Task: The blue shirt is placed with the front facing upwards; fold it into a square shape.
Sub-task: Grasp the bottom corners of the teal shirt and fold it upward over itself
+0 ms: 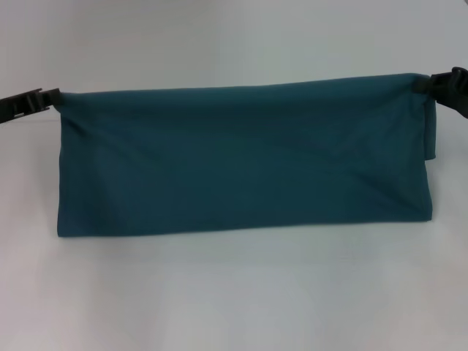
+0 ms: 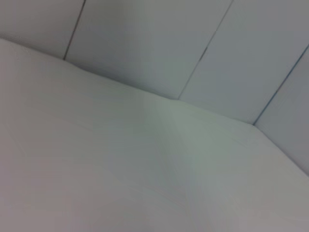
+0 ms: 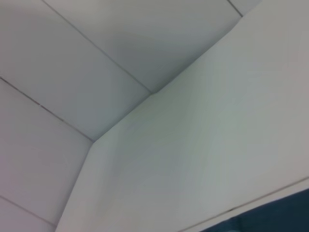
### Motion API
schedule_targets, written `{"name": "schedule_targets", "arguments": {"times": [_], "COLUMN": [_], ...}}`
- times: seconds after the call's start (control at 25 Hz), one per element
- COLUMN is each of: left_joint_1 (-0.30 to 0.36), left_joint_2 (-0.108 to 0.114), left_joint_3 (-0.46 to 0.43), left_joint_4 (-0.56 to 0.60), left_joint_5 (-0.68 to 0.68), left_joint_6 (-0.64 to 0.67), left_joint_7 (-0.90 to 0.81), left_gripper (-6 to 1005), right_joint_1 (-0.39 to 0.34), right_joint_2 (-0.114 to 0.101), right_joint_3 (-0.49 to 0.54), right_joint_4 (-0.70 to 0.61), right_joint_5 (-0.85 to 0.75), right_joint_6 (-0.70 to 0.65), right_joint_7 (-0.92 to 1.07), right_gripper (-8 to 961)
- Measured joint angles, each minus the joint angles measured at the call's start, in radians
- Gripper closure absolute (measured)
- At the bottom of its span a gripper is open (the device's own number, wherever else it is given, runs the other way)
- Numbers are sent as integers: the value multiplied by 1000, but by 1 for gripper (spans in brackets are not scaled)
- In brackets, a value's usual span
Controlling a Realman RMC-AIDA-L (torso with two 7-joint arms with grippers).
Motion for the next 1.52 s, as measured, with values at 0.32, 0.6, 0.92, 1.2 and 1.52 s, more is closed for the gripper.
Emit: {"name": "schedule_targets", "arguments": {"times": [0.32,0.6,0.92,1.2,1.52], "left_joint_1": [-51,-84,-102,-117,-128], "left_joint_2": [-3,-5,-7,-59,-117], "left_joint_3": [4,5,5,4,9], "left_joint_4": [85,141,171,199,228], "left_joint_5": [0,0,-20,-53,-176], "left_joint_6": [-115,-199,-259,-426,-566], "left_joint_7": [63,100,146,279,475], "left_gripper": [980,979,980,979,945], "right_joint_1": [32,47,80,128,193], "right_joint_2": [0,-1,-2,12,48], "right_joint_3": [-17,-27,-41,-78,-87], "right_joint_4": [47,84,135,230,326], "right_joint_5": [0,1,0,23,103], "right_joint_6": [102,188,272,443,652], "right_joint_7": [-31,-57,-84,-147,-348], "right_gripper": [897,897,898,874,842]}}
